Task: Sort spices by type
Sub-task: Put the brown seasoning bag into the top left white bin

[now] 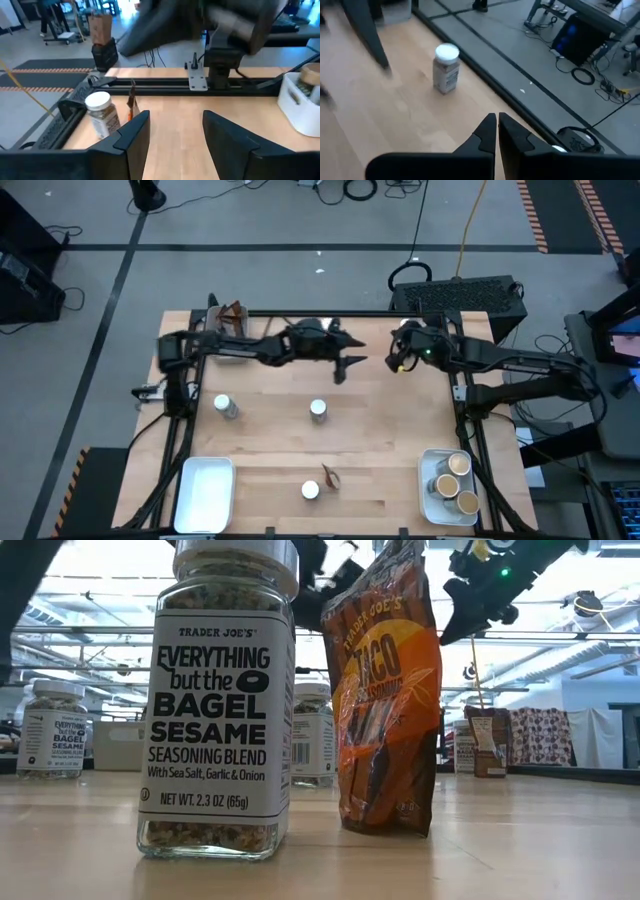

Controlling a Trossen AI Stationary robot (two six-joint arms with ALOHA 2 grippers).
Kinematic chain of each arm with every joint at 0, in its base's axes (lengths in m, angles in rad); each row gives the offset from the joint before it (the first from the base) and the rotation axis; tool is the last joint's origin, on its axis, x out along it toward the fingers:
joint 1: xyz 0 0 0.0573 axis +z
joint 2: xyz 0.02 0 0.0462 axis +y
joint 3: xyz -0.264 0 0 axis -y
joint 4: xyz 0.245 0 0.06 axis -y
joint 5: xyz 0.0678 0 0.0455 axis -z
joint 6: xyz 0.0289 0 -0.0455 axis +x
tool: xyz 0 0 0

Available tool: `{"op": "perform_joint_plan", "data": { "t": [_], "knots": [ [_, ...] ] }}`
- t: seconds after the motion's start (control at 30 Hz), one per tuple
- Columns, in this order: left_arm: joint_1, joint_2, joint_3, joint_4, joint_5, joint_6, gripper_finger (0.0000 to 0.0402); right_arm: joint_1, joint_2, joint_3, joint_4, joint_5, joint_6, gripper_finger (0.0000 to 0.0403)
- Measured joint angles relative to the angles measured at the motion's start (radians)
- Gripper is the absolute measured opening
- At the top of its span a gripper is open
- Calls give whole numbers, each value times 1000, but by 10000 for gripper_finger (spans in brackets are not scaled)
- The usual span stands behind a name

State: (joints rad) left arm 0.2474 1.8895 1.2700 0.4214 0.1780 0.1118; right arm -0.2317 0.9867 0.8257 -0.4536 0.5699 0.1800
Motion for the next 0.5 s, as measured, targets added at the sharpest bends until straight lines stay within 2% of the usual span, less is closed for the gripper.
{"op": "perform_joint_plan", "data": {
  "t": [0.17,0.5],
  "knots": [
    [4,176,183,-8,-5,1,187,-5,-37,-16,-4,110,47,0],
    [33,470,504,-8,-17,0,187,-7,-48,-20,16,115,-27,0]
  ]
}}
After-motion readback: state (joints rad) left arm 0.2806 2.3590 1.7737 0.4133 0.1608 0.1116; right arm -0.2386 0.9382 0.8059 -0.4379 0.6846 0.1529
